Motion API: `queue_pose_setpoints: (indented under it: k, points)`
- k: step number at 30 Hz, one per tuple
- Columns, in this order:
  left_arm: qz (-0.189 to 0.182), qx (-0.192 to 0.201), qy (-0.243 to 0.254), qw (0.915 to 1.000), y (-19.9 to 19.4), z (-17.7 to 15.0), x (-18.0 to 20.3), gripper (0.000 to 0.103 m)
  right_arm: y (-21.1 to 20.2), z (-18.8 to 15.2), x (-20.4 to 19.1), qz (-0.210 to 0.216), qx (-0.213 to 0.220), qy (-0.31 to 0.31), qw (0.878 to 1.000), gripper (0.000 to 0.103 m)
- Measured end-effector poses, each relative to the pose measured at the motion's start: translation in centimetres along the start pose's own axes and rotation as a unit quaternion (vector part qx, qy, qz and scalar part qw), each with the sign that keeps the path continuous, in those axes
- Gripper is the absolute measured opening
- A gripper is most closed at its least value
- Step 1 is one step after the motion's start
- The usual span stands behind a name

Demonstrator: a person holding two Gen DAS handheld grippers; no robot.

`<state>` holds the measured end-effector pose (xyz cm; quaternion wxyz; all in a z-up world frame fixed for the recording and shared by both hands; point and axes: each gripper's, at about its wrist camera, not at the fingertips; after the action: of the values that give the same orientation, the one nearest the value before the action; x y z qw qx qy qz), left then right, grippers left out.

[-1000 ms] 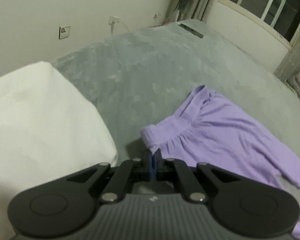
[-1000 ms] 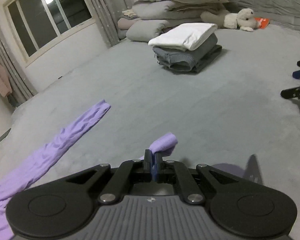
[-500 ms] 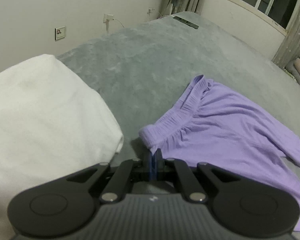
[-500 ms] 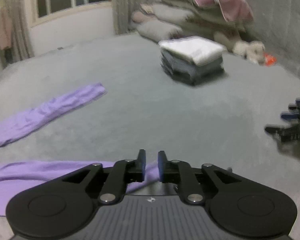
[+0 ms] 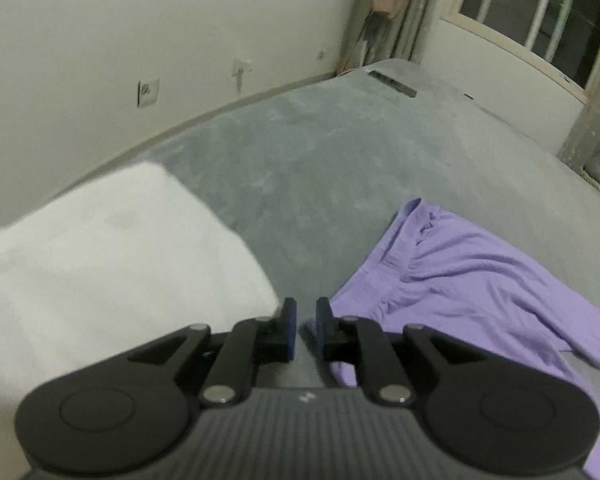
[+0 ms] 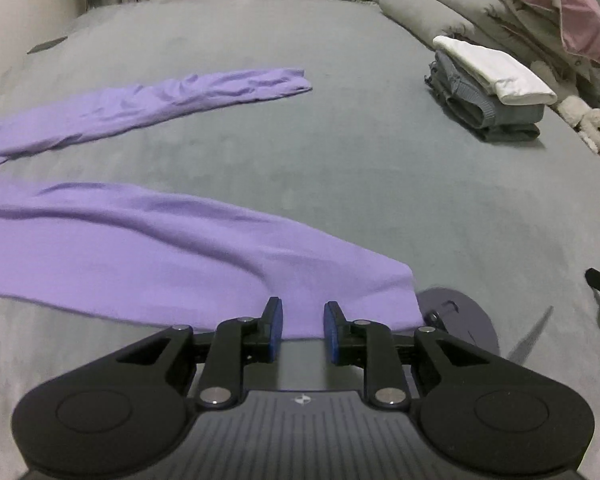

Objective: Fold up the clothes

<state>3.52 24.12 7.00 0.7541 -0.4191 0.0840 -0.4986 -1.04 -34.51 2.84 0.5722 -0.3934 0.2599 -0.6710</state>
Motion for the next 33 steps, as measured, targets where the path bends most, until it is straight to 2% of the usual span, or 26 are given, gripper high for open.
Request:
queue_pose_setpoints:
  k: [1, 4, 8, 11, 14, 16, 20, 24, 28, 33]
  points:
    - [-0.003, 0.001, 0.004, 1.0, 0.0, 0.0, 0.2, 0.016, -0.2, 0.2, -0.2, -0.01, 0.002, -0.004, 1.0, 0.021]
    - [-0.047, -0.028, 0.036, 0.9978, 1.0, -1.3, 1.9, 0.028, -1.1, 1.1, -0.2, -0.054, 0.052, 0.001, 0.997, 0.022]
    - [-0.067, -0.046, 0.077, 0.9936, 2.1, -3.0, 4.3, 0.029, -1.4, 2.7, 1.7, -0.037, 0.107, 0.052, 0.992, 0.022]
    - [-0.072, -0.047, 0.105, 0.9908, 2.7, -4.0, 5.8, 0.029, 0.1, 3.6, 2.8, -0.024, 0.11, 0.077, 0.991, 0.022]
    - [-0.071, -0.055, 0.138, 0.9863, 3.4, -5.0, 6.8, 0.03, 2.3, 4.0, 1.9, -0.024, 0.093, 0.028, 0.995, 0.022]
    - [-0.067, -0.057, 0.162, 0.9828, 3.7, -6.1, 7.5, 0.037, 3.5, 3.9, 1.1, -0.03, 0.079, -0.015, 0.996, 0.022]
    - [-0.054, -0.036, 0.2, 0.9776, 3.4, -7.4, 8.6, 0.041, 3.1, 2.9, -0.5, -0.018, 0.078, -0.077, 0.994, 0.022]
    - [-0.058, -0.036, 0.211, 0.975, 3.6, -7.6, 9.0, 0.045, 1.5, 1.7, -1.5, -0.001, 0.07, -0.126, 0.99, 0.022]
    - [-0.06, -0.039, 0.207, 0.9758, 3.7, -7.4, 9.0, 0.046, 0.7, 0.9, -3.4, -0.01, 0.051, -0.193, 0.98, 0.022]
    - [-0.063, -0.043, 0.202, 0.9764, 3.9, -7.1, 8.8, 0.046, -1.6, 0.6, -4.6, 0.01, 0.05, -0.225, 0.973, 0.022]
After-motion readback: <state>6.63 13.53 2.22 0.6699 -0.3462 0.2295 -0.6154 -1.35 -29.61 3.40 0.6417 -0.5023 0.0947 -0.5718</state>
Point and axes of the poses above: each gripper's, at about its wrist camera, not at the fingertips, and y roughly the way its jaws point, x to its right, z to its top, and after that the axes turned 9 degrees about -y, right-handed
